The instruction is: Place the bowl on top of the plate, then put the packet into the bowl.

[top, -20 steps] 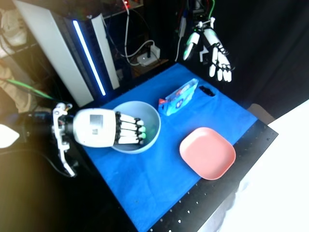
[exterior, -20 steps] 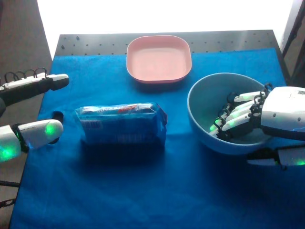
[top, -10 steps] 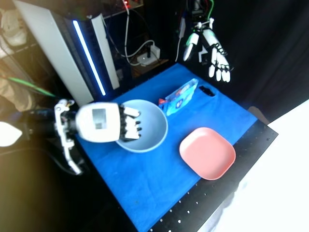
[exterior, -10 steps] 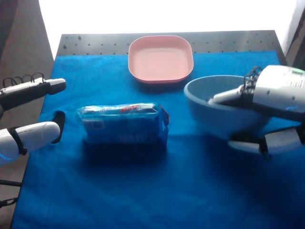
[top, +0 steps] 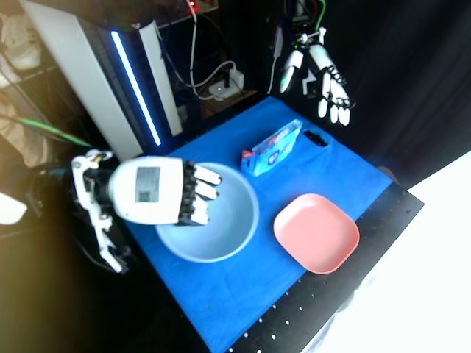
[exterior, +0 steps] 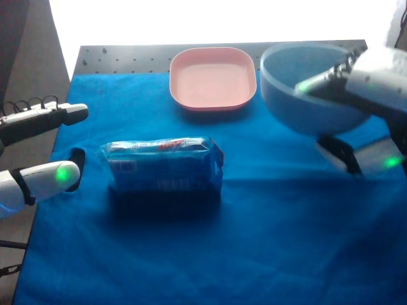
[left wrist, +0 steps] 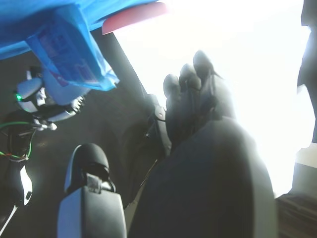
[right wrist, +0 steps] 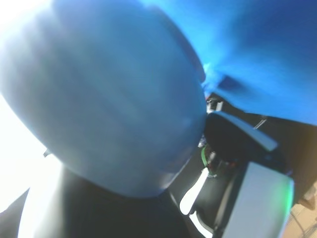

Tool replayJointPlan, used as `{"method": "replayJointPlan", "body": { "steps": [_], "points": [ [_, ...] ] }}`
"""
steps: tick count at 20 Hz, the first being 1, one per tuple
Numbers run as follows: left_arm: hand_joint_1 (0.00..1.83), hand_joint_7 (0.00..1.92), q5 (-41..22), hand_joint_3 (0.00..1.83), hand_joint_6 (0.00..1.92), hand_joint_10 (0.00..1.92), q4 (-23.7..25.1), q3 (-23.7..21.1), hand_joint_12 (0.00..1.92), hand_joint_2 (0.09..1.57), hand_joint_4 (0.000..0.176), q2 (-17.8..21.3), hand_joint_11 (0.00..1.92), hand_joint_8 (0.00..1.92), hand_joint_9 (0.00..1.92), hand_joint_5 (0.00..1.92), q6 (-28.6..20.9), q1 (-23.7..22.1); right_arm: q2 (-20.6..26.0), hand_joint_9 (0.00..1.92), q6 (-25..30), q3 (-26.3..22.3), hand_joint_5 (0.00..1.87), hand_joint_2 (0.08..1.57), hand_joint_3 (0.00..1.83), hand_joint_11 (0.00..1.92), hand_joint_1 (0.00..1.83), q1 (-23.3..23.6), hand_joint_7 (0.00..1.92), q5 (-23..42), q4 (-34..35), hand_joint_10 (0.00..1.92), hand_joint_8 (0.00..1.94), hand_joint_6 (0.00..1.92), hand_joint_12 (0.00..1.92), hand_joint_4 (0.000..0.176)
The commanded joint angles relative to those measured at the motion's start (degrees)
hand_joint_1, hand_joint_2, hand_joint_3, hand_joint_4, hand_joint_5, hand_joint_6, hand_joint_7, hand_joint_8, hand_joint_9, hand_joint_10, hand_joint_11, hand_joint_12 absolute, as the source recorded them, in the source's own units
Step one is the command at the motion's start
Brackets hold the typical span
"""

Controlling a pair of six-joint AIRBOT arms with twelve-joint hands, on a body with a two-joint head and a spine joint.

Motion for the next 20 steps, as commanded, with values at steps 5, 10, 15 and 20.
{"method": "replayJointPlan", "body": {
  "steps": [5, 10, 15, 20],
  "points": [
    [0.42, 0.31, -7.25, 0.01, 0.00, 0.01, -0.23, 0.02, 0.03, 1.11, 0.120, -0.75, 0.01, 0.00, 0.16, 0.41, -0.54, -0.40, -4.80, 1.11, 0.11, 4.41, 0.52, 1.36, 0.09, 0.93, 0.74, 3.38, 1.11, 6.60, 5.04, 1.92, 1.94, 1.74, 1.92, 0.087],
    [0.42, 0.30, -7.27, 0.00, 0.00, 0.01, -0.03, 0.12, 0.03, 1.09, 0.120, -0.70, 0.06, 0.00, 0.18, 0.42, -0.72, -0.57, -9.52, 1.38, 0.11, 8.80, 0.79, 0.76, 1.30, 1.35, 0.98, 8.62, 1.23, 5.96, 5.26, 1.92, 1.94, 1.91, 1.92, 0.000],
    [0.42, 0.31, -6.83, 0.00, 0.00, 0.00, 0.24, 0.25, 0.02, 1.10, 0.113, -0.77, 0.01, 0.00, 0.17, 0.43, -0.75, -0.92, -12.56, 1.40, 0.11, 11.23, 0.86, 0.72, 1.38, 1.39, 0.96, 11.53, 1.31, 4.69, 5.25, 1.92, 1.94, 1.92, 1.92, 0.000],
    [0.47, 0.31, -6.61, 0.00, 0.00, 0.00, 0.54, 0.49, 0.01, 1.10, 0.102, -0.89, 0.00, 0.00, 0.16, 0.43, -0.76, -1.43, -18.33, 1.42, 0.11, 15.16, 1.12, 1.06, 1.00, 1.46, 0.86, 13.16, 1.33, 0.39, 5.11, 1.92, 1.94, 1.92, 1.92, 0.000]
  ]
}}
